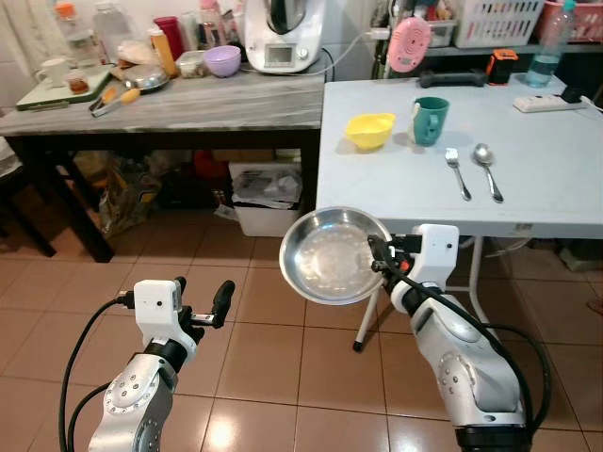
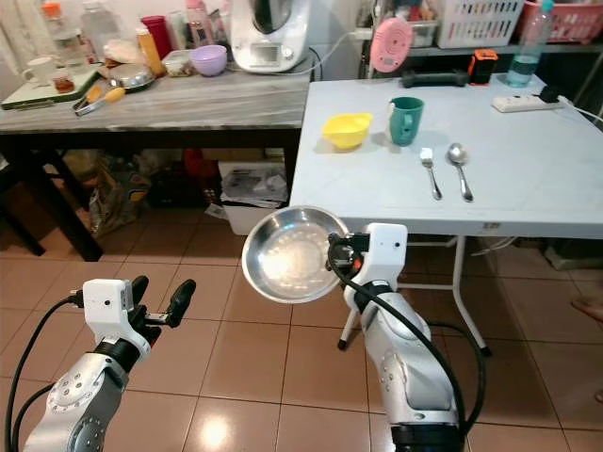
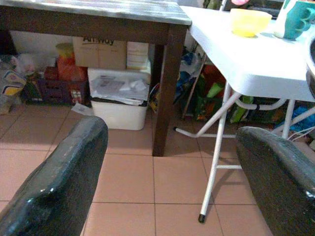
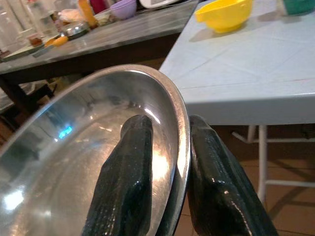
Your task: Setting the table
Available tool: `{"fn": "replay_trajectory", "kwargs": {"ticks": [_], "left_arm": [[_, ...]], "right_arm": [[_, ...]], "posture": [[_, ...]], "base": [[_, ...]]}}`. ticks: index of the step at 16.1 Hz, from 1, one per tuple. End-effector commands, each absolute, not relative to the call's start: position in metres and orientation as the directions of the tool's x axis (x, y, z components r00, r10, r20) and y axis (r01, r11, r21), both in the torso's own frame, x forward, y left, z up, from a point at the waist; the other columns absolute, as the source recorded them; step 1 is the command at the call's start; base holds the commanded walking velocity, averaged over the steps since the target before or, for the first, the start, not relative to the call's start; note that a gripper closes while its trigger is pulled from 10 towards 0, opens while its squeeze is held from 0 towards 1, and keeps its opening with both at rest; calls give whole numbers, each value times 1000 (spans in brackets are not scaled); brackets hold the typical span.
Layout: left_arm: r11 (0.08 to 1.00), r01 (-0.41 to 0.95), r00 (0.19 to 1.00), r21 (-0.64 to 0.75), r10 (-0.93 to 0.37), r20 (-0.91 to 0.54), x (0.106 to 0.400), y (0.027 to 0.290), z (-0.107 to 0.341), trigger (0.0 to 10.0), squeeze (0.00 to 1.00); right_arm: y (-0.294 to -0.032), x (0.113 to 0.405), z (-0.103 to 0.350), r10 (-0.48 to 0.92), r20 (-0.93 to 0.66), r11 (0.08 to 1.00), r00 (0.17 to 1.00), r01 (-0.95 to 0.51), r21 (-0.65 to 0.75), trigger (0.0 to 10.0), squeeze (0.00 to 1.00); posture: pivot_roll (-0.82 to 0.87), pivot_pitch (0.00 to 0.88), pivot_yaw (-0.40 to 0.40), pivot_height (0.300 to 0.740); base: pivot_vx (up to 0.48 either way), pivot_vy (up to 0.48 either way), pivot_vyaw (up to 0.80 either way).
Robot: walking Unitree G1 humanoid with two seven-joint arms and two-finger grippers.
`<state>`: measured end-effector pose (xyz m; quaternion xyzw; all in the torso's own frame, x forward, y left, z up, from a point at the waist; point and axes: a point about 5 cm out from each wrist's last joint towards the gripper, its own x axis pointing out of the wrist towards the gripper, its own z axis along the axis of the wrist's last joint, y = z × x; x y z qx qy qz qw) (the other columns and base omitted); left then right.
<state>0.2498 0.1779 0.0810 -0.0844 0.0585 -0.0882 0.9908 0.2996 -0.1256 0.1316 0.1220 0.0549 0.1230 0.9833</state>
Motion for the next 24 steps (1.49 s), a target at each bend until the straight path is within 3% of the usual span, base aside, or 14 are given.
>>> {"fn": "replay_trajectory", "kwargs": {"ticks": [1, 19, 24], "left_arm": [[970, 174, 979, -171, -189, -74, 251, 178, 87, 10000, 0], [969, 209, 971, -133, -222, -92, 252, 174, 85, 10000, 0], [972, 156, 978, -175, -176, -108, 254, 175, 84, 10000, 0]], "right_arm": [[-122, 302, 140, 260, -43, 938, 965, -242, 249, 10000, 0], [-122, 303, 140, 247, -26, 947, 969, -236, 219, 10000, 0], [-125, 304, 141, 241, -16, 951, 970, -233, 201, 10000, 0]], "posture": [[-202, 7, 88, 740], [-203, 3, 95, 740], [-202, 0, 91, 740]], "base": [[364, 0, 0], [358, 0, 0], [58, 0, 0]]}}
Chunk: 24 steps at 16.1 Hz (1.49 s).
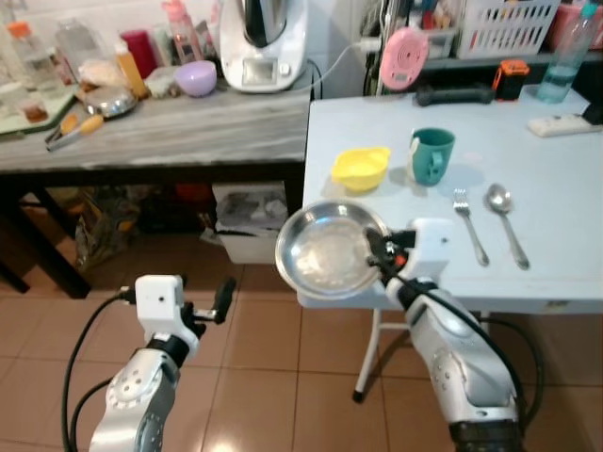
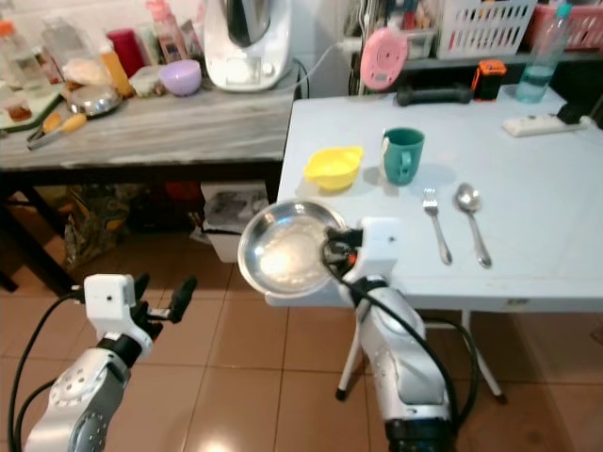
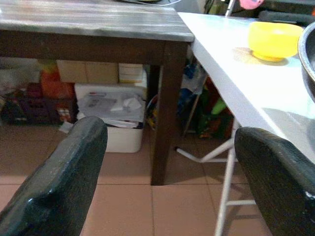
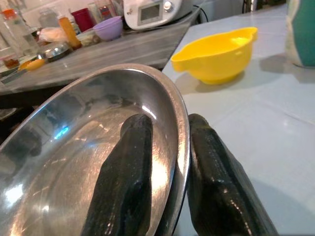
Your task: Setting the table
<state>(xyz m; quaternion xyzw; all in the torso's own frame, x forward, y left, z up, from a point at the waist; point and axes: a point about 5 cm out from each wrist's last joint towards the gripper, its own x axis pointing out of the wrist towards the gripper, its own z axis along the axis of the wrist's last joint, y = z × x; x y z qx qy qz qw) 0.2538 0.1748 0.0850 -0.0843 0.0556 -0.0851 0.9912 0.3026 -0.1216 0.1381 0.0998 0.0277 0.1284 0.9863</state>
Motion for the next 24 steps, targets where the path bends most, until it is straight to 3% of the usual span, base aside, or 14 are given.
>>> {"fn": "replay_trajectory", "kwargs": {"ticks": [1, 17, 24], "left_arm": [[969, 167, 978, -182, -186, -94, 254, 176, 85, 10000, 0], [965, 194, 974, -175, -211, -86, 255, 168, 86, 10000, 0], [957, 207, 975, -202, -220, -43, 254, 164, 92, 10000, 0]], "right_arm": [[-125, 304, 141, 244, -11, 953, 970, -238, 188, 10000, 0], [-125, 302, 141, 236, -1, 957, 972, -232, 177, 10000, 0], [-124, 302, 141, 243, 6, 957, 970, -241, 159, 10000, 0]], "posture": [[-203, 0, 92, 740], [-212, 4, 97, 740], [-210, 8, 99, 740]], "base": [[0, 0, 0], [0, 461, 0], [0, 40, 0]]}}
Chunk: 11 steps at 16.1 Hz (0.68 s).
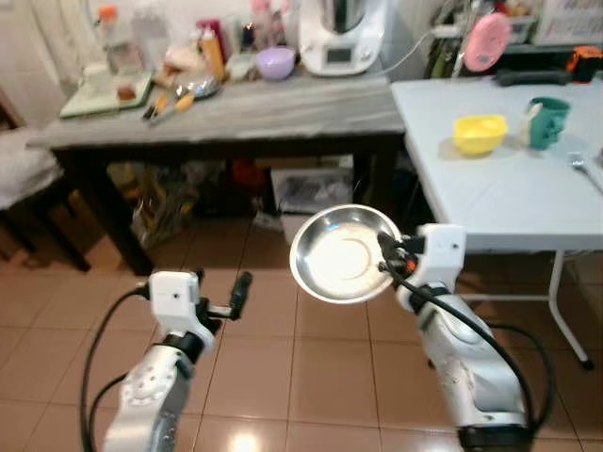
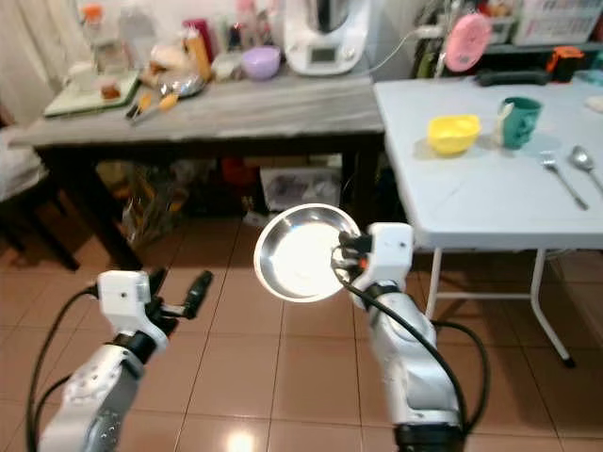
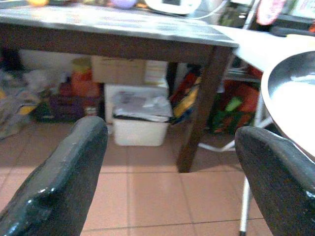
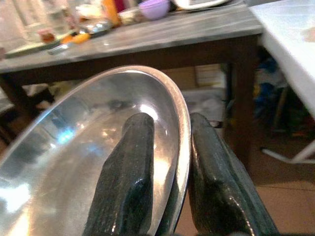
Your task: Setting the table
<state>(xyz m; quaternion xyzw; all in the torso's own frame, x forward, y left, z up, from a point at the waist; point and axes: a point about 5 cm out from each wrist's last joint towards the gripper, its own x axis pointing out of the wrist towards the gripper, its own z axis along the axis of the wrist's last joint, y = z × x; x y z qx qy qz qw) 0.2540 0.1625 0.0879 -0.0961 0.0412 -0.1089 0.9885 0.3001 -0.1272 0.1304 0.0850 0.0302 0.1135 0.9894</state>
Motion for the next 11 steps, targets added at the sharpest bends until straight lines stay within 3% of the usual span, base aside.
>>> {"fn": "replay_trajectory", "kwargs": {"ticks": [1, 11], "left_arm": [[957, 209, 974, -201, -221, -43, 254, 164, 92, 10000, 0], [952, 235, 968, -194, -247, -41, 255, 161, 92, 10000, 0]], "right_arm": [[-124, 302, 141, 244, 6, 957, 970, -242, 158, 10000, 0], [-126, 303, 140, 234, 5, 961, 972, -232, 151, 10000, 0]], "posture": [[-210, 8, 97, 740], [-214, 1, 100, 740]], "base": [[244, 0, 0], [381, 0, 0]]}}
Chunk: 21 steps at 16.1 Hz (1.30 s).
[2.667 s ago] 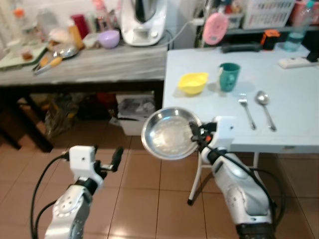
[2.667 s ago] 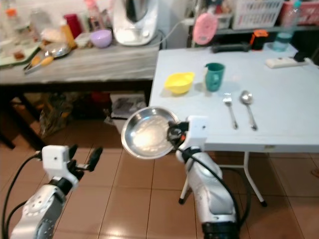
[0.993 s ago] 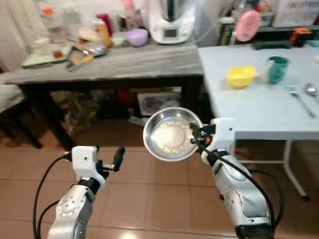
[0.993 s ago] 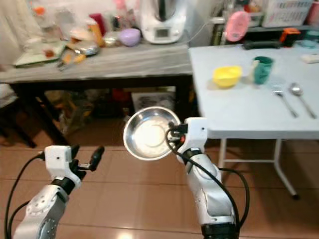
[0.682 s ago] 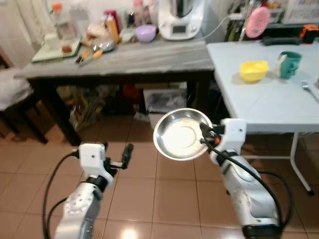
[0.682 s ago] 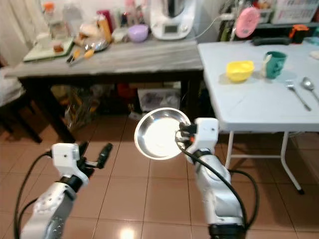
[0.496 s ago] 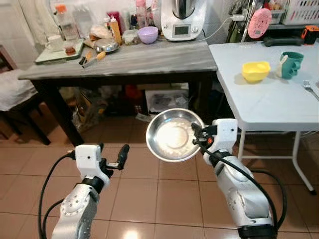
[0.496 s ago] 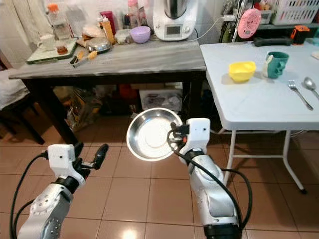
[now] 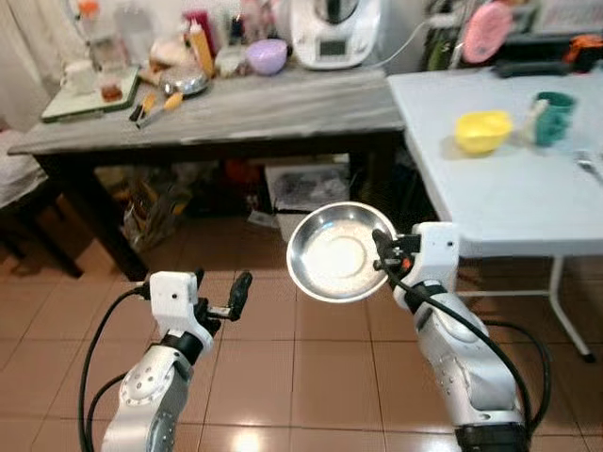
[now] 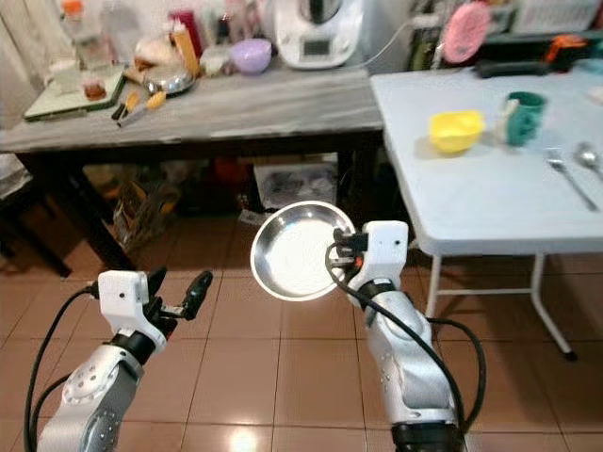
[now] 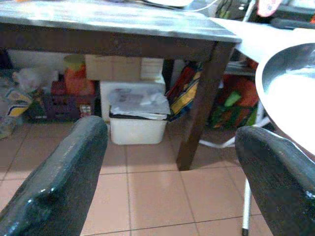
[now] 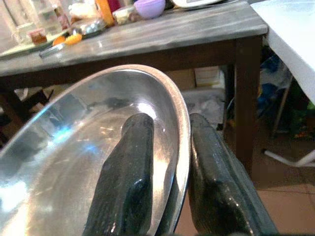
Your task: Setting the table
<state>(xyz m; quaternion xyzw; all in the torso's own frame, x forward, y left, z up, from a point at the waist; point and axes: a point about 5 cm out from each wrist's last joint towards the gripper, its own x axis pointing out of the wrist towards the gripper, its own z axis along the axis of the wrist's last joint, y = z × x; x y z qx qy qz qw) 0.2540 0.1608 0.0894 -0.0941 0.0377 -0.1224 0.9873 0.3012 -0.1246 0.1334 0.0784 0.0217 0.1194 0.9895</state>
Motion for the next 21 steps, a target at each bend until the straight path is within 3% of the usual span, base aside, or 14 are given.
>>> {"fn": "replay_trajectory", "kwargs": {"ticks": [1, 10, 16, 21], "left_arm": [[952, 237, 968, -193, -249, -41, 255, 161, 92, 10000, 0], [959, 224, 971, -176, -234, -43, 257, 159, 90, 10000, 0], [992, 86, 996, -94, -89, -24, 268, 192, 96, 10000, 0], [998, 41, 997, -51, -44, -61, 249, 212, 85, 10000, 0]], "right_arm": [[-126, 303, 140, 233, 5, 961, 972, -232, 151, 10000, 0], [-126, 305, 141, 241, 13, 961, 970, -240, 137, 10000, 0], [-124, 307, 144, 247, 33, 963, 968, -249, 104, 10000, 0], [-123, 308, 147, 260, 48, 961, 964, -264, 86, 10000, 0]], "posture": [[-214, 1, 100, 740], [-216, 0, 98, 740], [-222, 0, 105, 740], [-215, 0, 96, 740]], "base": [[480, 0, 0], [480, 0, 0], [480, 0, 0], [416, 0, 0]]}}
